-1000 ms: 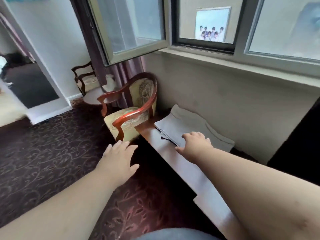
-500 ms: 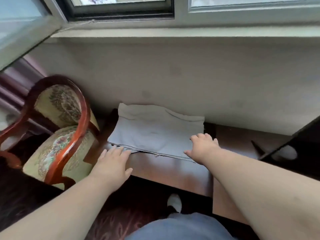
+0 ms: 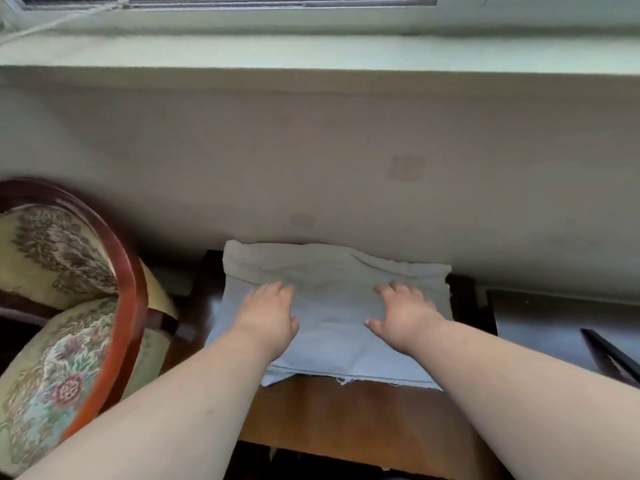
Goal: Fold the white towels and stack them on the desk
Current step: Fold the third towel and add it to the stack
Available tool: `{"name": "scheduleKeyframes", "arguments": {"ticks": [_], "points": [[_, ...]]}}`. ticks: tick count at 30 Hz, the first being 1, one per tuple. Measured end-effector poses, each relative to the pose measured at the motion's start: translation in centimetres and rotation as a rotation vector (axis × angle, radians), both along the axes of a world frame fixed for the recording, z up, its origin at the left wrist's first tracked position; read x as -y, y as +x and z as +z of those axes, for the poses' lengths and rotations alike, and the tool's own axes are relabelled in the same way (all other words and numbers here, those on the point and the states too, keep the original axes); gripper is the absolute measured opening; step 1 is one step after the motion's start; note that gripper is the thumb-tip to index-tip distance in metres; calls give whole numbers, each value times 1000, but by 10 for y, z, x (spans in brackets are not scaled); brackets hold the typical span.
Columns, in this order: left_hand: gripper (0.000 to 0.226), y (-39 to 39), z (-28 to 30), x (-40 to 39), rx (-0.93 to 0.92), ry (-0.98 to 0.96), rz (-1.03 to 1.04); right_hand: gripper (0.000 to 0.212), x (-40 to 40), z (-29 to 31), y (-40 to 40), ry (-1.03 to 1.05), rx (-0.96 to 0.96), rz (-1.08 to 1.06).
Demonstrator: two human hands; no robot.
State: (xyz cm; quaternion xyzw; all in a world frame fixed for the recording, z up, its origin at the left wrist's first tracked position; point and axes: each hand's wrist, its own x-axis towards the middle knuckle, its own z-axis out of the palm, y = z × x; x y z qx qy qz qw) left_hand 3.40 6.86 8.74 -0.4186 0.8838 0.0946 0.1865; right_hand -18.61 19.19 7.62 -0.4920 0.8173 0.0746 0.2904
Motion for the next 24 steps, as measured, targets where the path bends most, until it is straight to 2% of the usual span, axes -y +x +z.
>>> {"name": "scheduleKeyframes", "arguments": {"ticks": [5,10,13,17,20,24], "points": [[56,-38,-48,77,-64,68,-93,73,44,-40,-13,-45,-25,-97],[64,-64,-95,134,82,162,-177,70,93,-80,-33,-26,-6,-168],[61,-74,-118,169,6,138,-170,68,126,-101,-47,-24,-8,-156],[54,-76,-150,194,9,62,-193,64,149,-135,-58,7,-10,-159],[49,-77,-166,202,-25,-29,-195,51,154,-161,-64,-9,-42,-166],[36,-64,-168,201,-182,-53,-246,27,150,-173,-69,-67,-151,-95]]}}
